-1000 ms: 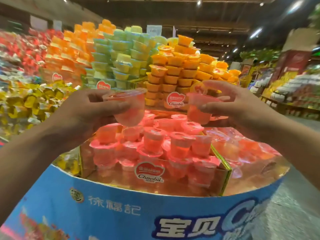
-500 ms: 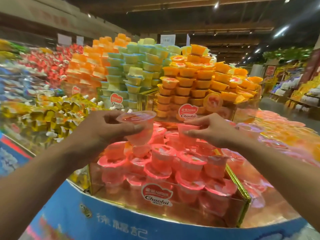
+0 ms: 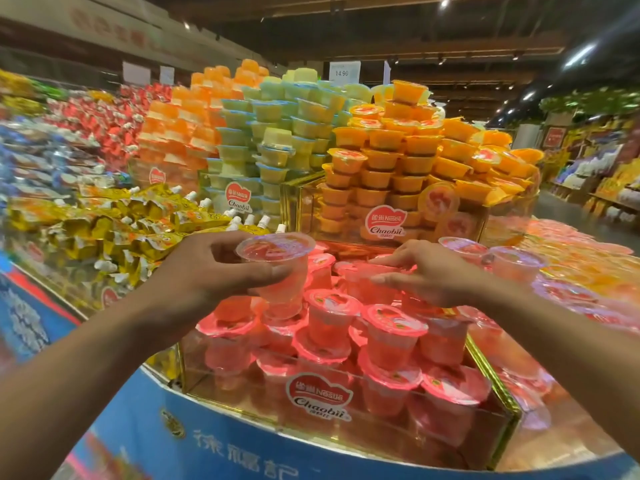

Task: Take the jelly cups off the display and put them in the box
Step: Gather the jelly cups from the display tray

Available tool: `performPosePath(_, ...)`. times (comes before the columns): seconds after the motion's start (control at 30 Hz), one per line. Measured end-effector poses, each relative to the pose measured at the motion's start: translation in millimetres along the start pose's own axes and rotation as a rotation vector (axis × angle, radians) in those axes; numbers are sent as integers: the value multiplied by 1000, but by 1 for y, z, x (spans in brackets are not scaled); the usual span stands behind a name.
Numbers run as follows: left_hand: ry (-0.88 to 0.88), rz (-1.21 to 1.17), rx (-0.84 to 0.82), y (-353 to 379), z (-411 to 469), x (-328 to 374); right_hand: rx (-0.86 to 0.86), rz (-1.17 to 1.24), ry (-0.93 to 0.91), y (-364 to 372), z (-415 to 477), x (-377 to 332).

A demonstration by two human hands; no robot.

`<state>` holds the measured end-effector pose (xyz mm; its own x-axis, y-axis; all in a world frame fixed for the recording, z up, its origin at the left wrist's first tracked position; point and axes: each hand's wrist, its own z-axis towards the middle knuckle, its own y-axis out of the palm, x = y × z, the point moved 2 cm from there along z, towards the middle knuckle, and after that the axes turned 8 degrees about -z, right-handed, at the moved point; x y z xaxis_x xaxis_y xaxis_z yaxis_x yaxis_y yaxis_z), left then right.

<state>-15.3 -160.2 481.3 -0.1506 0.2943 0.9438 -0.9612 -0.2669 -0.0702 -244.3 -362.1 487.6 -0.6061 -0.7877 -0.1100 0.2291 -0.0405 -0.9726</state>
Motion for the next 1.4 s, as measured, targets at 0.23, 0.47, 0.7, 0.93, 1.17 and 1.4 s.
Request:
performPosePath(0.23,-9,37,19,-4,-5,-7,-31,-114,-48,7,2,3)
performPosePath(0.47,-18,28,12,-3,-9,-14,17,-5,-62,7,-4,9)
performPosePath(0.7,-35,90,26,-4,-12,-16,39,68,-89,14,-7,18)
performPosePath(0.93,-38,52,14,1,-14,-14,-13,66,-117,18,-8,18)
performPosePath(1.17,-26,41,16,5,-14,-11,48,-91,-100,14,0,11)
performPosePath(1.4,-33,24,0,9,-20,-7,-74,-104,-113,6,-9,6)
